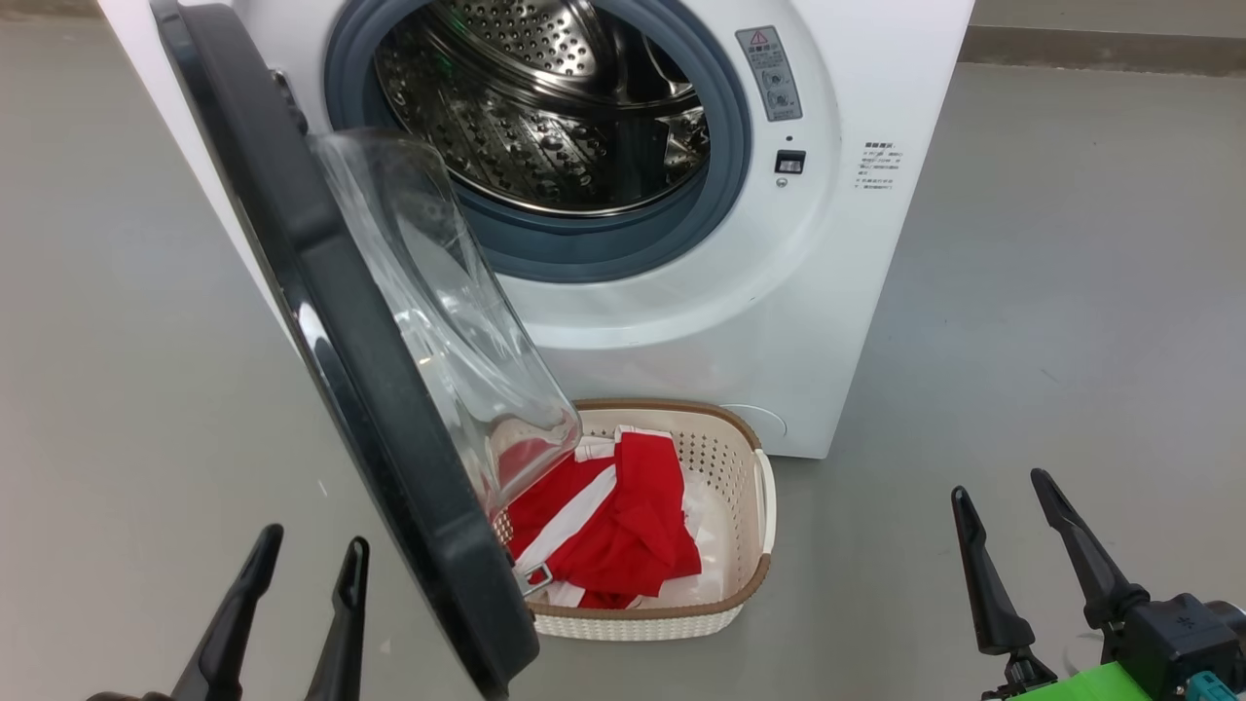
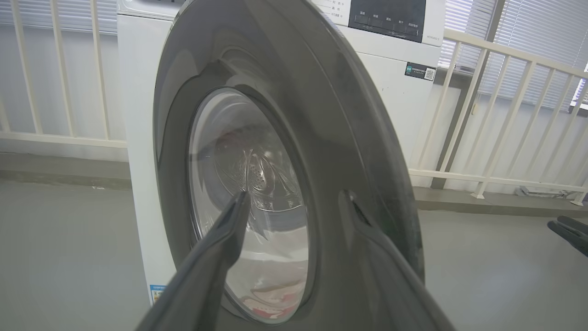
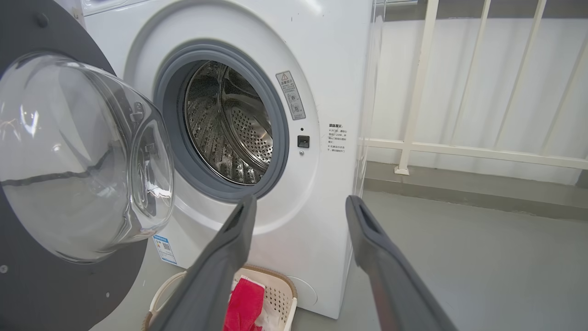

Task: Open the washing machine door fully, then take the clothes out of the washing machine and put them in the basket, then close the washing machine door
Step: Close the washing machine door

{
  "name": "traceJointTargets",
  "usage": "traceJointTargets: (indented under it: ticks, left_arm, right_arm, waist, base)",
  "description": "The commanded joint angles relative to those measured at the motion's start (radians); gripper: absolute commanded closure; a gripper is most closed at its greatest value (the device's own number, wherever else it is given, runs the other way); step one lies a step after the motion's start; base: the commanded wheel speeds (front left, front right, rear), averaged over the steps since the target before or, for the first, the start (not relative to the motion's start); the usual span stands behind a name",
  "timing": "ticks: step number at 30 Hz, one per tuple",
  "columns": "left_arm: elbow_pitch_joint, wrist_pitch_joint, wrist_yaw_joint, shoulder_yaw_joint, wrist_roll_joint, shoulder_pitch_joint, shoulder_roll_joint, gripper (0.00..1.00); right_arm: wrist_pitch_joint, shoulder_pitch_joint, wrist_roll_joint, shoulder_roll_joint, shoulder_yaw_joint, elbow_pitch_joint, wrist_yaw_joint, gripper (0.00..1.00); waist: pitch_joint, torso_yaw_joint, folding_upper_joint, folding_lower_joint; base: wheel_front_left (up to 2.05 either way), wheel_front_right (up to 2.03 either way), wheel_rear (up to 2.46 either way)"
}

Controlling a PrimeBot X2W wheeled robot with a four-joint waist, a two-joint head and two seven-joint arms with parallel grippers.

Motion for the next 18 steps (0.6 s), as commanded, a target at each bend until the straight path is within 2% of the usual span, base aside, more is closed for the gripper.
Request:
traceJointTargets:
  ticks: [1,12,18]
  left_arm:
    - [-0.021,-0.012,0.0,0.037,0.014,-0.02,0.006,0.0]
    - [-0.017,-0.012,0.0,0.045,0.041,-0.018,-0.001,0.0]
    - [-0.048,-0.012,-0.001,0.075,-0.04,-0.036,-0.053,0.0]
  right_arm:
    - [-0.006,-0.017,0.003,-0.011,0.026,-0.029,0.005,0.0]
    - [-0.006,-0.018,0.008,-0.011,0.029,-0.022,0.005,0.0]
    - [-0.006,-0.017,0.011,-0.011,0.029,-0.019,0.005,0.0]
  waist:
    - [0.001,0.002,0.0,0.0]
    - [-0.003,0.008,0.0,0.0]
    - [-0.006,0.01,0.0,0.0]
  base:
    - [0.0,0.0,0.0]
    - [0.0,0.0,0.0]
    - [0.0,0.0,0.0]
